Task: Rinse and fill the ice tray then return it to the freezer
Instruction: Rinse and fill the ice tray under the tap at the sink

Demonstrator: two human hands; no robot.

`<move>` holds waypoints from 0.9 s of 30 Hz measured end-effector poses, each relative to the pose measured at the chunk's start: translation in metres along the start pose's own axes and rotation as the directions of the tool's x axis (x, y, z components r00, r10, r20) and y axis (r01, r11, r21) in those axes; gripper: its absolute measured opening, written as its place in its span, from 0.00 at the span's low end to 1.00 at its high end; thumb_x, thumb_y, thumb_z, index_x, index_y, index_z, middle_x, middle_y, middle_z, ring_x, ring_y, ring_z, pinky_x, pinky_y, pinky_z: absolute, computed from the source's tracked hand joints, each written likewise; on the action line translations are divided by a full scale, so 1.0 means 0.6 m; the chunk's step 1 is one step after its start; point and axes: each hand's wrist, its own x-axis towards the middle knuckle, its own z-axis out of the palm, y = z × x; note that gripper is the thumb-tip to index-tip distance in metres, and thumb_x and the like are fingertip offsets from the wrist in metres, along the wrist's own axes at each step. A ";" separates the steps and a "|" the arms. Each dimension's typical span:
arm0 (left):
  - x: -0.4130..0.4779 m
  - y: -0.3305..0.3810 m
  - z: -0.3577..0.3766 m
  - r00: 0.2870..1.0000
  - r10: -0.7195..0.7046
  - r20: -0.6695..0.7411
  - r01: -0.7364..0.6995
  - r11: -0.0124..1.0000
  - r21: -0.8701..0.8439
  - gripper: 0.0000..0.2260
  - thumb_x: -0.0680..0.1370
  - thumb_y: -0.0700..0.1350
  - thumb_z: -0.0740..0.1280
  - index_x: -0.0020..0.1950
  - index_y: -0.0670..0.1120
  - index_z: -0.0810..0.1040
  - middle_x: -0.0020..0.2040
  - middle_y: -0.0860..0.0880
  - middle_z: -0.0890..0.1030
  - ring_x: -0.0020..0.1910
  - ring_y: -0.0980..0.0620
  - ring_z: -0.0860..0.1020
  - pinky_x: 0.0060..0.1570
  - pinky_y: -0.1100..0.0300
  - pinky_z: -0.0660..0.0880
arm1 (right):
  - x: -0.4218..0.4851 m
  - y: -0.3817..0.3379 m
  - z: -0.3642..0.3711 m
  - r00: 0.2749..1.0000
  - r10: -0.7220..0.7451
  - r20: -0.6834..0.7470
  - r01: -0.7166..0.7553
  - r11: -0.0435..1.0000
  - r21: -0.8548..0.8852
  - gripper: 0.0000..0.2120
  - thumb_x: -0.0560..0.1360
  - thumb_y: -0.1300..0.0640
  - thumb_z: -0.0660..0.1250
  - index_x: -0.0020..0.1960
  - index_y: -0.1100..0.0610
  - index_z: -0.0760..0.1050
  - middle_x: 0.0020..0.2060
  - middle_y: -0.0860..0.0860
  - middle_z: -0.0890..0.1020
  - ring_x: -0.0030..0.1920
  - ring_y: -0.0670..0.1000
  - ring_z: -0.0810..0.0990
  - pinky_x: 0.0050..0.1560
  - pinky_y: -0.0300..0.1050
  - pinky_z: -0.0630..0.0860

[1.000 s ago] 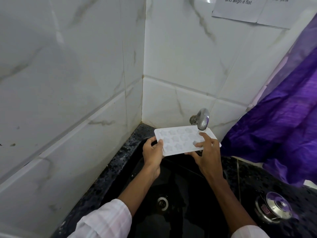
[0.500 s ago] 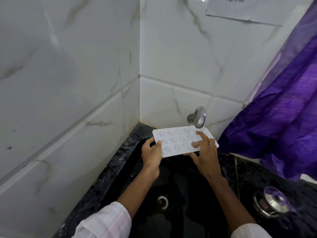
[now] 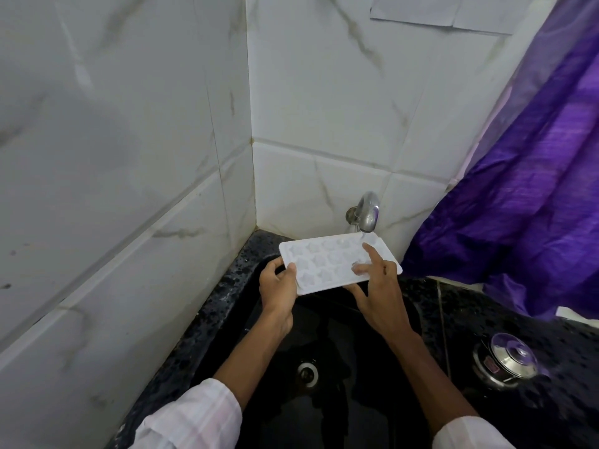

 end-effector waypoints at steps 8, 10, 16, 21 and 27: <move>0.012 -0.010 -0.024 1.000 0.006 -0.007 -0.005 0.995 0.097 0.11 0.82 0.39 0.62 0.63 0.45 0.78 0.56 0.45 0.83 0.52 0.46 0.83 0.54 0.43 0.81 | -0.041 0.002 -0.015 0.976 0.155 -0.151 -0.119 0.967 0.225 0.33 0.65 0.68 0.75 0.66 0.54 0.67 0.65 0.51 0.67 0.65 0.46 0.60 0.64 0.22 0.58; 0.015 -0.016 -0.037 1.000 0.009 -0.008 -0.008 0.990 0.142 0.12 0.82 0.39 0.62 0.64 0.44 0.78 0.56 0.46 0.83 0.51 0.46 0.83 0.54 0.43 0.81 | -0.050 0.007 -0.020 0.916 0.362 -0.175 -0.276 0.883 0.380 0.31 0.68 0.69 0.73 0.67 0.55 0.66 0.65 0.54 0.65 0.65 0.47 0.62 0.62 0.24 0.60; 0.019 -0.048 -0.075 1.000 0.005 -0.003 -0.004 0.958 0.285 0.12 0.83 0.39 0.62 0.65 0.43 0.78 0.56 0.45 0.82 0.50 0.48 0.82 0.50 0.50 0.81 | -0.052 0.047 -0.026 0.654 0.752 0.085 -0.659 0.511 0.552 0.24 0.79 0.50 0.66 0.71 0.55 0.66 0.64 0.49 0.75 0.63 0.51 0.75 0.68 0.54 0.72; 0.013 -0.071 -0.096 1.000 -0.013 0.025 0.003 0.937 0.348 0.13 0.83 0.39 0.61 0.67 0.43 0.76 0.57 0.43 0.82 0.51 0.46 0.82 0.52 0.47 0.81 | -0.076 0.064 -0.014 0.664 0.717 0.212 -0.707 0.511 0.489 0.11 0.76 0.53 0.63 0.50 0.61 0.74 0.50 0.61 0.81 0.56 0.64 0.79 0.59 0.67 0.75; 0.016 -0.071 -0.110 0.999 0.026 0.038 -0.038 0.931 0.363 0.13 0.83 0.38 0.60 0.67 0.43 0.75 0.57 0.44 0.81 0.48 0.50 0.81 0.47 0.53 0.78 | -0.082 0.063 -0.008 0.714 0.662 0.227 -0.680 0.579 0.451 0.10 0.80 0.59 0.65 0.47 0.46 0.81 0.48 0.47 0.85 0.50 0.46 0.83 0.51 0.41 0.78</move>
